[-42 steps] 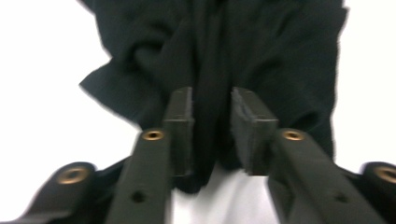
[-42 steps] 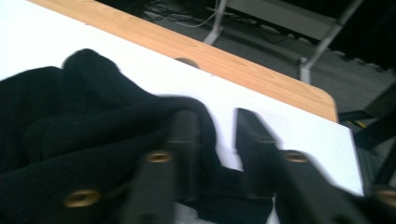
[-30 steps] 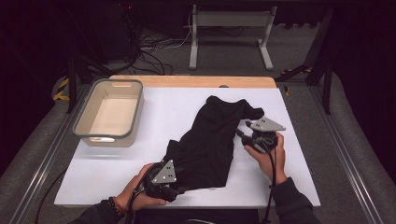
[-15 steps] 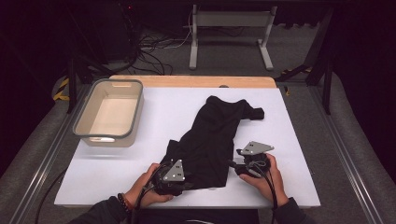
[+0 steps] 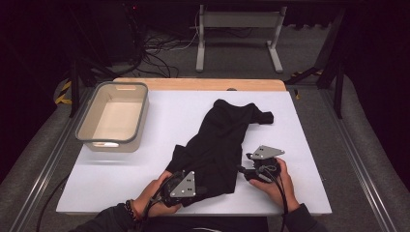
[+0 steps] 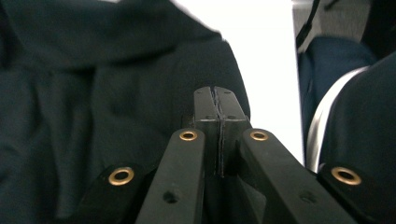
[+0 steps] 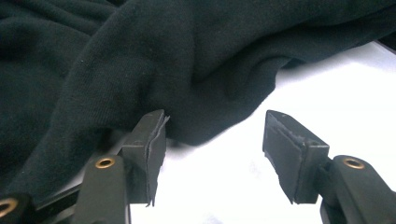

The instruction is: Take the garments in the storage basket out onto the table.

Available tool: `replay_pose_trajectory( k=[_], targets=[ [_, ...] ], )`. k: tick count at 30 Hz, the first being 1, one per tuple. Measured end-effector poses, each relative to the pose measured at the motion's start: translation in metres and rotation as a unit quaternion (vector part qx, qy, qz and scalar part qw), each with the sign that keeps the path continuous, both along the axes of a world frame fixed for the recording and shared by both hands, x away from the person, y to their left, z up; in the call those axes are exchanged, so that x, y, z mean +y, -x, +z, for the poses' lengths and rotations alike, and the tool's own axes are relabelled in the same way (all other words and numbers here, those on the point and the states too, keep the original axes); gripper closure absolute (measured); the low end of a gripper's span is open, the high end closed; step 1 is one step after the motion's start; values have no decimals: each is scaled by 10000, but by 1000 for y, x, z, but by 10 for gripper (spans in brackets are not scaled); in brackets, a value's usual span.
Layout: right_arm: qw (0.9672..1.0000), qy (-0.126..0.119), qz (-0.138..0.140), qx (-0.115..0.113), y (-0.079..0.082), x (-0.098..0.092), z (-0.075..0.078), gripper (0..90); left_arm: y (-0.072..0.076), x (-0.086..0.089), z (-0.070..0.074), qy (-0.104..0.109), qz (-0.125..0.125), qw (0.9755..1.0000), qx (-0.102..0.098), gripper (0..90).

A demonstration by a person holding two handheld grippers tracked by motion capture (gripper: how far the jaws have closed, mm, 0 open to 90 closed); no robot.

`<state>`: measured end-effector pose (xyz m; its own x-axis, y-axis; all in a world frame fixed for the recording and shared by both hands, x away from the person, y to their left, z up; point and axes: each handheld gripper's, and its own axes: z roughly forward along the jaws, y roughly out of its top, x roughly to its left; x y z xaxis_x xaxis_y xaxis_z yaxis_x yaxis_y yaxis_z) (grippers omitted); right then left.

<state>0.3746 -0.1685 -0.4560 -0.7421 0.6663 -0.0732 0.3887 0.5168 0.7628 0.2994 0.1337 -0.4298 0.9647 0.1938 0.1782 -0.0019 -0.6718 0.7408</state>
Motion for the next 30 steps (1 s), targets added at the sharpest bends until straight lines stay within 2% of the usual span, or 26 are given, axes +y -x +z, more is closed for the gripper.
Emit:
replay_pose_trajectory(
  k=[3, 4, 7, 8, 9, 10, 12, 13, 14, 15, 16, 19, 21, 25, 27, 28, 29, 30],
  targets=[
    [10000, -23, -10, -67, 1, 0, 1, 404, 0, 11, 14, 281, 106, 9994, -168, 897],
    [10000, -23, -10, -67, 1, 0, 1, 404, 0, 11, 14, 281, 106, 9994, -168, 897],
    [10000, -30, 0, -92, 2, 0, 2, 402, -4, 27, 27, 667, 370, 9967, -264, 898],
    [9999, -16, 18, -113, 2, 1, 3, 402, -6, 36, 33, 838, 512, 9947, -299, 898],
    [9999, 1, 25, -145, 3, 1, 3, 402, -6, 42, 36, 929, 601, 9932, -358, 898],
    [9999, -25, 2, -169, 4, 2, 4, 403, -6, 42, 36, 929, 601, 9932, -358, 898],
    [9998, -35, 41, -206, 4, 3, 5, 410, -7, 56, 45, 1181, 806, 9888, -431, 898],
    [9996, 19, 50, -260, 4, 4, 5, 416, -7, 66, 52, 1374, 986, 9843, -500, 898],
    [9996, 19, 50, -260, 4, 4, 5, 416, -7, 66, 52, 1374, 986, 9843, -500, 898],
    [9997, 28, 22, -227, 1, 5, 4, 429, -8, 77, 58, 1492, 1159, 9804, -556, 898],
    [9998, 56, -21, -204, -2, 6, 3, 429, -8, 80, 60, 1529, 1257, 9785, -580, 898],
    [9997, 117, -163, -101, -17, 9, -2, 403, -11, 86, 61, 1453, 1481, 9760, -666, 897],
    [9995, 205, -204, -129, -27, 13, -1, 362, -14, 87, 59, 1394, 1560, 9756, -664, 897],
    [9995, 94, -191, -226, -46, 24, 0, 361, -19, 87, 55, 1333, 1640, 9754, -626, 897],
    [9997, 40, -163, -195, -49, 26, 0, 390, -20, 87, 54, 1317, 1656, 9754, -621, 896],
    [9999, -11, -97, -128, -52, 29, 0, 431, -21, 87, 53, 1275, 1679, 9755, -634, 896],
    [9997, -216, 77, 52, -57, 36, 0, 526, -22, 88, 52, 1263, 1719, 9749, -634, 896],
    [9997, -202, 78, 77, -57, 39, 0, 565, -23, 89, 52, 1255, 1720, 9751, -618, 895]
  ],
)
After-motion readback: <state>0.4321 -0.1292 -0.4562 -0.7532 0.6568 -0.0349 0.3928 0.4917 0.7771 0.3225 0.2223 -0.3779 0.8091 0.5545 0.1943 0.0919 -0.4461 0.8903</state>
